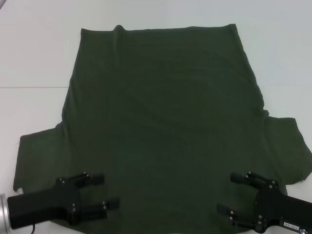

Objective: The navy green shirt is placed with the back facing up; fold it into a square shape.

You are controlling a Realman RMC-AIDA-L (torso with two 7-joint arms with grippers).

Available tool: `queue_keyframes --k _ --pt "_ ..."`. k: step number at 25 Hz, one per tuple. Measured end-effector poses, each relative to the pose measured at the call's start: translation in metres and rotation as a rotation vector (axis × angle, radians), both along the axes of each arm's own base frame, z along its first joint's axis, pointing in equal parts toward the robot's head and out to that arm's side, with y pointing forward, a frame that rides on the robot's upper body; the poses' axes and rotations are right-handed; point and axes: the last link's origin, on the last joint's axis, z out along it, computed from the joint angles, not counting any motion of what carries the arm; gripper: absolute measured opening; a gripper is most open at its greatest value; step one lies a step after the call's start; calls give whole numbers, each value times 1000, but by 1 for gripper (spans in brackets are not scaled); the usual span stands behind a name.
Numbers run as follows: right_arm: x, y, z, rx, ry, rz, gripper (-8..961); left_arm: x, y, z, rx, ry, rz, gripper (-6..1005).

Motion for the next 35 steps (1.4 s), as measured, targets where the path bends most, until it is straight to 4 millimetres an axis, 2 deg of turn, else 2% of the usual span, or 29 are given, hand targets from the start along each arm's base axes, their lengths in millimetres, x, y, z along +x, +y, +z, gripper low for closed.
queue_keyframes --k 14,19,21,22,29,35 --pt "-5 2 3 -4 22 13 886 8 26 37 -218 -199 410 853" --pt "-8 7 3 -6 23 21 886 6 32 64 -264 -222 569 851" --pt "-10 8 2 -7 24 23 886 5 33 78 -276 -209 623 849" --pt "-10 8 2 -8 25 24 886 2 33 91 -285 -176 693 849" --pt "-9 10 4 -4 26 11 886 2 41 110 -343 -87 884 845" --pt "-9 11 5 -1 24 8 886 -5 49 115 -323 26 1014 842"
